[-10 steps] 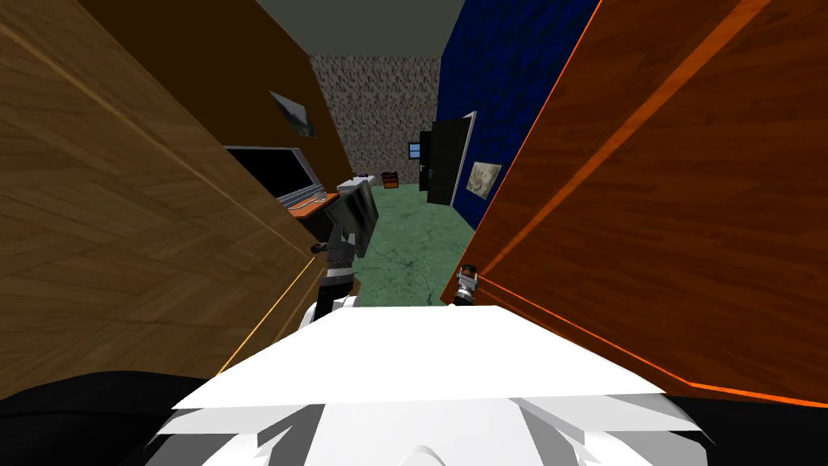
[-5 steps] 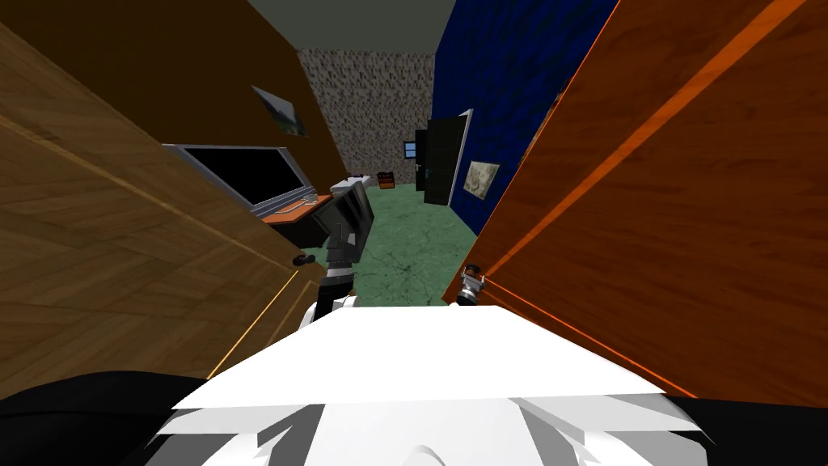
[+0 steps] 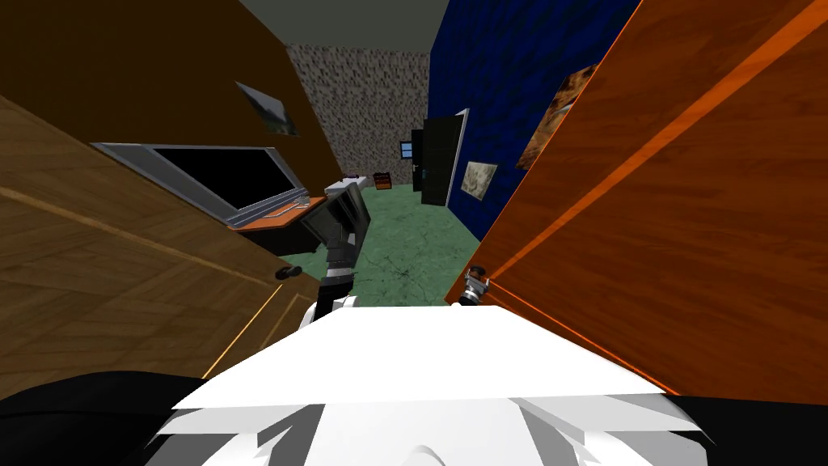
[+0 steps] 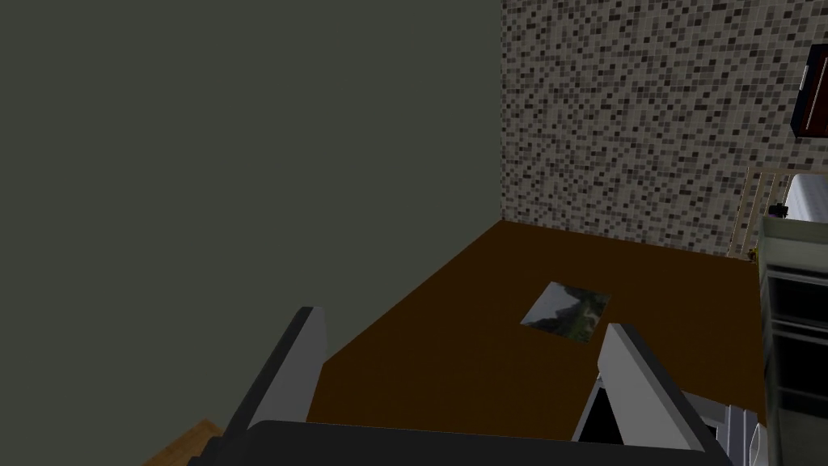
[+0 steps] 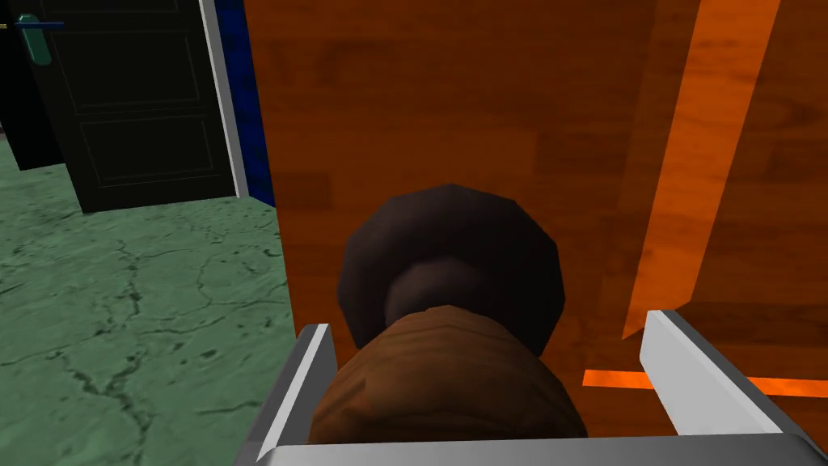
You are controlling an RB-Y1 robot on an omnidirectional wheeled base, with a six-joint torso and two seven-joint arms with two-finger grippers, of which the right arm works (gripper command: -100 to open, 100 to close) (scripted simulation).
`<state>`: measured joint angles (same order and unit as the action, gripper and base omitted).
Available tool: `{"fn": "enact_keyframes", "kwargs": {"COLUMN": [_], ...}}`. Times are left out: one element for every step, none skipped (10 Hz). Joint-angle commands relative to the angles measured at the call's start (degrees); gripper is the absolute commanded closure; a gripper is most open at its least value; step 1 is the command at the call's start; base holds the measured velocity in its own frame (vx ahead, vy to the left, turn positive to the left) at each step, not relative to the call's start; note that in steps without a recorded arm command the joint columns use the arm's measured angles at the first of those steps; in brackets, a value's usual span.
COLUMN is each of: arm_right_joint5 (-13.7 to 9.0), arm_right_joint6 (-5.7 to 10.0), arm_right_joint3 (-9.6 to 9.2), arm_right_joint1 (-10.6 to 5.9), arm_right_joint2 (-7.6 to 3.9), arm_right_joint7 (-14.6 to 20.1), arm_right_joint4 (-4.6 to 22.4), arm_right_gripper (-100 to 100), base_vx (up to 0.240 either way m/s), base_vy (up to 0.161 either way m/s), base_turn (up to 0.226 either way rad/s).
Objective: Push the door open
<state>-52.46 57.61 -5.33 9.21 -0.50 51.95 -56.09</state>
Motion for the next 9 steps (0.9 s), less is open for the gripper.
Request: {"fn": "enact_keyframes", "kwargs": {"arm_right_joint5": [-0.78,-1.15,-1.49,-1.77,-2.12,-2.36,-2.10,-2.84,-3.23], "arm_right_joint6": [1.12,1.28,1.43,1.55,1.71,1.81,1.37,1.90,2.08], "arm_right_joint3": [1.71,2.28,2.80,3.24,3.79,4.15,3.57,4.48,4.91], "arm_right_joint1": [-0.36,-0.38,-0.41,-0.43,-0.45,-0.47,-0.28,-0.25,-0.22], "arm_right_joint2": [0.05,0.48,0.94,1.39,2.02,2.51,2.57,0.78,0.12], "arm_right_joint7": [-0.29,-0.42,-0.55,-0.65,-0.78,-0.86,-1.00,-1.18,-1.28], "arm_right_joint4": [0.18,0.14,0.11,0.08,0.05,0.02,0.07,-0.02,-0.08], "arm_right_gripper": [100,100,100,100,100,100,100,100,100], "base_vx": [0.156,0.176,0.205,0.201,0.207,0.216,0.095,0.114,0.170], "base_vy": [-0.040,-0.035,-0.004,0.009,-0.011,-0.010,-0.007,-0.032,-0.032], "base_turn": [-0.064,-0.056,-0.073,-0.048,-0.107,-0.086,-0.024,-0.013,-0.027]}}
